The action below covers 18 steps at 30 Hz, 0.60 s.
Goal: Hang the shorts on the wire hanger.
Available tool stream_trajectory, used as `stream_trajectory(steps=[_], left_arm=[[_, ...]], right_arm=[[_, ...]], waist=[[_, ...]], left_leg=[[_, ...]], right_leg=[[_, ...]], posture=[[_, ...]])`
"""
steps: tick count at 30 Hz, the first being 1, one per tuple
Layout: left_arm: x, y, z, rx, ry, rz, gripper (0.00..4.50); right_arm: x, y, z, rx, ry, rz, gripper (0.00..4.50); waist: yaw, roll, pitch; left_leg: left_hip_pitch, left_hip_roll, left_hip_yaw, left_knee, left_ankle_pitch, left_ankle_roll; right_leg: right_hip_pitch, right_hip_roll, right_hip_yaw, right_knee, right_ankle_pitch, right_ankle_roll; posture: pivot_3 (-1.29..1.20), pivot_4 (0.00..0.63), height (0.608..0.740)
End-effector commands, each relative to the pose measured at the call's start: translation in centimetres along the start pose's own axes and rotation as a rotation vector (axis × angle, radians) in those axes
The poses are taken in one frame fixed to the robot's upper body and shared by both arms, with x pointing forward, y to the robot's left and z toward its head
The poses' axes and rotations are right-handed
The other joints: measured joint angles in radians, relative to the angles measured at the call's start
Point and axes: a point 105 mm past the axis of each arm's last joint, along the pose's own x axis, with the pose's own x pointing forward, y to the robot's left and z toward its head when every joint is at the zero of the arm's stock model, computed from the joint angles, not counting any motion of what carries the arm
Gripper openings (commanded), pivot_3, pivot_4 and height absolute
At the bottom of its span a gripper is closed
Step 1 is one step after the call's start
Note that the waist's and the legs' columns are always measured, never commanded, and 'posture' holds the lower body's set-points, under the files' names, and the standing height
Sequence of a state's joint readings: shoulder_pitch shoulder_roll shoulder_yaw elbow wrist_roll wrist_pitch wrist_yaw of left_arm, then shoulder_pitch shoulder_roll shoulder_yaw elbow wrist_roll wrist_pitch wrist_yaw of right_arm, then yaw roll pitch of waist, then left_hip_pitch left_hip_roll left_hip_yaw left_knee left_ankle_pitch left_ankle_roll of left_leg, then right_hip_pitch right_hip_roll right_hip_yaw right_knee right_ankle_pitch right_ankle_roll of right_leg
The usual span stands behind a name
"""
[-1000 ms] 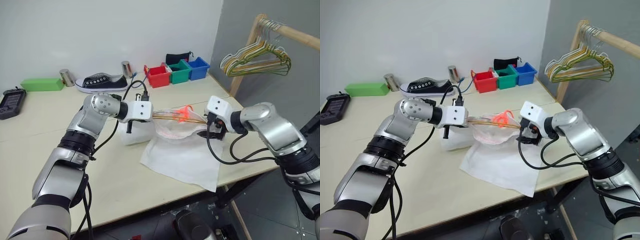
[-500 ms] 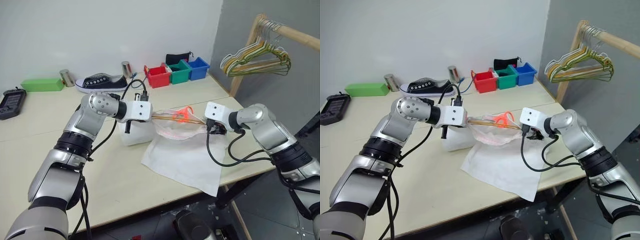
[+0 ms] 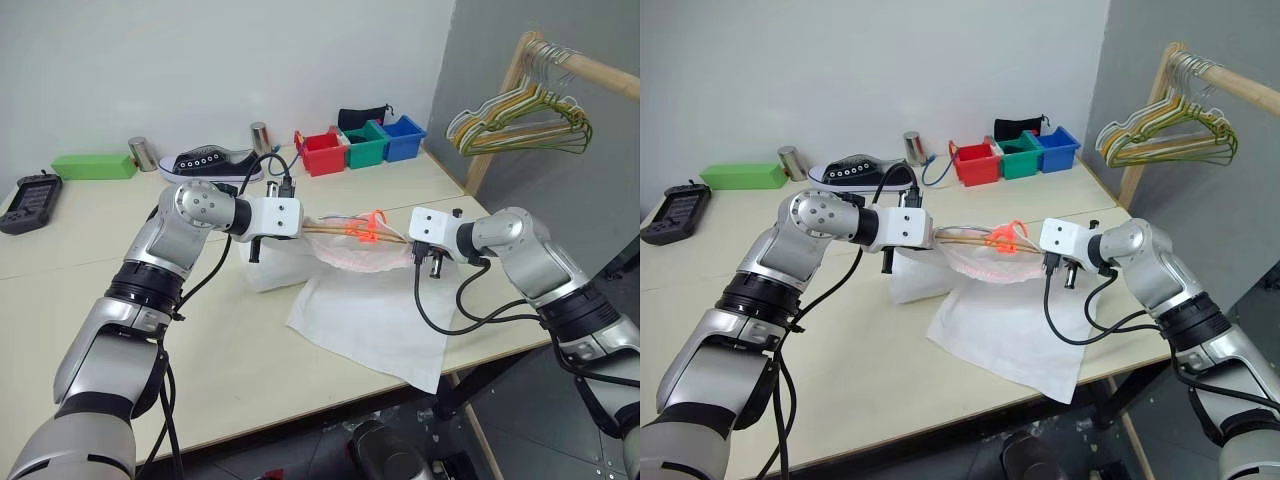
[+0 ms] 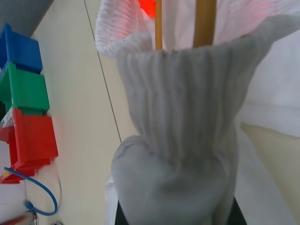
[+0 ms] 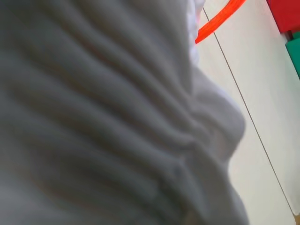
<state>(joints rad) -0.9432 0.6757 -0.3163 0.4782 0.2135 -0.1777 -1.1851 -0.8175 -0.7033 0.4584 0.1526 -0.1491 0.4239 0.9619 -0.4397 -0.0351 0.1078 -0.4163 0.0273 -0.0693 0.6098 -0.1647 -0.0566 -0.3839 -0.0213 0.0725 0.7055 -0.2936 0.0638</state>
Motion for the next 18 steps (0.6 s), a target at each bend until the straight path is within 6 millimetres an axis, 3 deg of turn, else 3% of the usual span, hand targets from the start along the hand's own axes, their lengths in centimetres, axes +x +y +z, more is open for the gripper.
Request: stream_trajectory(steps=[1,9,13,16,18], left_arm=[[-1.0,1.6,1.7,0.033,-0.076,0.046,1.04],[-2.6,2.2,2.7,-0.016,-0.179,0.038,2.9],[-3.7,3.3,3.6,-0.017,-0.234,0.088,3.85],[-4.4,4.3,4.2,-0.018,-0.269,0.156,4.44],[-4.7,4.8,4.6,-0.049,-0.306,0.202,4.44]], right_arm=[[-1.4,-1.2,0.8,0.016,-0.023,-0.066,0.0],[-2.3,-0.5,0.6,0.139,-0.036,-0.077,0.0],[-2.8,0.9,-0.4,0.249,-0.027,-0.073,0.0],[-3.2,2.1,-1.3,0.381,-0.018,-0.095,0.0],[-3.6,3.0,-1.9,0.465,-0.01,-0.115,0.0]], waist=[[0.001,0.0,0.0],[-0.004,0.0,0.0],[-0.003,0.0,0.0],[-0.003,0.0,0.0],[-0.005,0.0,0.0]], left_leg=[[0.0,0.0,0.0,0.0,0.0,0.0],[0.0,0.0,0.0,0.0,0.0,0.0],[0.0,0.0,0.0,0.0,0.0,0.0],[0.0,0.0,0.0,0.0,0.0,0.0],[0.0,0.0,0.0,0.001,0.0,0.0]], right_leg=[[0.0,0.0,0.0,0.0,0.0,0.0],[0.0,0.0,0.0,0.0,0.0,0.0],[0.0,0.0,0.0,0.0,0.0,0.0],[0.0,0.0,0.0,0.0,0.0,0.0],[0.0,0.0,0.0,0.0,0.0,0.0]], posture=[[-0.32,0.001,0.74],[-0.35,0.0,0.74],[-0.36,0.0,0.74],[-0.37,0.0,0.74],[-0.39,0.002,0.74]])
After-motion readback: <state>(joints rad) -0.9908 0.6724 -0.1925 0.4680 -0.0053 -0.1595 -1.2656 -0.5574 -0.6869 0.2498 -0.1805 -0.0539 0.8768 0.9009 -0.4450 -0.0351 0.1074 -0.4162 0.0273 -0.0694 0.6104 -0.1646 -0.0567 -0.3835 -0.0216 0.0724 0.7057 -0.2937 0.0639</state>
